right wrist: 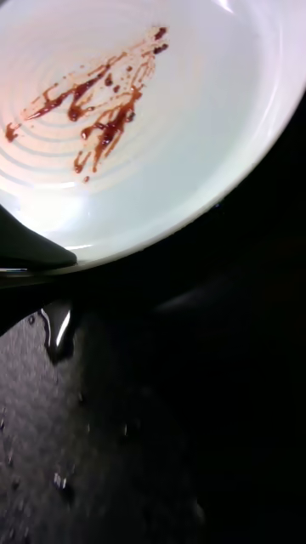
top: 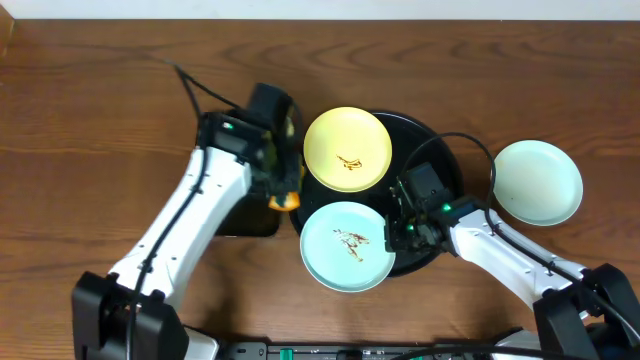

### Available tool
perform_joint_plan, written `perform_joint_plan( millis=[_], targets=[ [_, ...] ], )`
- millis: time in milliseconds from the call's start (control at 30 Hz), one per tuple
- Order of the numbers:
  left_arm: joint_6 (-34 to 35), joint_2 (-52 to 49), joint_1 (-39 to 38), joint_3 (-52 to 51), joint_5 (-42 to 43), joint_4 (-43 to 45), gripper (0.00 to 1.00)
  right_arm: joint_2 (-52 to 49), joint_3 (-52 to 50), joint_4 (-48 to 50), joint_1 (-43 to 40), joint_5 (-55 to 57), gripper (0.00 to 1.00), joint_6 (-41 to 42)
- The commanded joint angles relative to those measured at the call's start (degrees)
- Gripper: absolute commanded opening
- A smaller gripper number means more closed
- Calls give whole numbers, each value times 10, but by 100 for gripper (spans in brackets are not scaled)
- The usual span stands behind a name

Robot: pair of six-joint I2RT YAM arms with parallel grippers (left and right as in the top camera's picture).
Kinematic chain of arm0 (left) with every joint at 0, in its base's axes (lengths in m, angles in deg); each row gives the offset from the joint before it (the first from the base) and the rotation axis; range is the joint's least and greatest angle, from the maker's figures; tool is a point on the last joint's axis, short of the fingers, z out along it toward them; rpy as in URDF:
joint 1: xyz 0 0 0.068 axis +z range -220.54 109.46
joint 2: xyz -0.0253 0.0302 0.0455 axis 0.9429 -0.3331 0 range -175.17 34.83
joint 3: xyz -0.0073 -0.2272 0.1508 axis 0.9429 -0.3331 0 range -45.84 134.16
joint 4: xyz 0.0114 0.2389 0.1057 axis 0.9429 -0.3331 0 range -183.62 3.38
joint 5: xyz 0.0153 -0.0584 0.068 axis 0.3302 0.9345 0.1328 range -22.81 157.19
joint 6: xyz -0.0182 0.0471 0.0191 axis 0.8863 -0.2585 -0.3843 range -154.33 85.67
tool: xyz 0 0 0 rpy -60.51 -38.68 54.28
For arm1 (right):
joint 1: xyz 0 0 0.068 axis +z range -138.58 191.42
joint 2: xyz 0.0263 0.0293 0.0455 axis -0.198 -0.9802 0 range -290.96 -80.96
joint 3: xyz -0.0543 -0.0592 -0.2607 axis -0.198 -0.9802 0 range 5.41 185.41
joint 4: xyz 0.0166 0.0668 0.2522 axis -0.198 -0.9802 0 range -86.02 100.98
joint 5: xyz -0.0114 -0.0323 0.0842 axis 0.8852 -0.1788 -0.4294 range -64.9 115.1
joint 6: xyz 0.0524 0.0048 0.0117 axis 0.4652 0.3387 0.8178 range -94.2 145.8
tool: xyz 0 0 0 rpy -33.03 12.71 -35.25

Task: Clean dirty plates on tray and stack at the side
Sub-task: 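Grip the lower blue plate rim with the right gripper, then scrub the lower blue plate with the sponge in the left gripper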

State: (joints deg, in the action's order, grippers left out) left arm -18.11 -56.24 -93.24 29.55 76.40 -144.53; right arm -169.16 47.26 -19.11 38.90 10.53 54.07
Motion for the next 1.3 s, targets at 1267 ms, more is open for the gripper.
perform_joint_plan(
  millis=[1267],
  targets=[
    [98, -197, -242, -29, 134, 170, 8, 6, 1, -12, -40, 70, 1, -22]
  ],
)
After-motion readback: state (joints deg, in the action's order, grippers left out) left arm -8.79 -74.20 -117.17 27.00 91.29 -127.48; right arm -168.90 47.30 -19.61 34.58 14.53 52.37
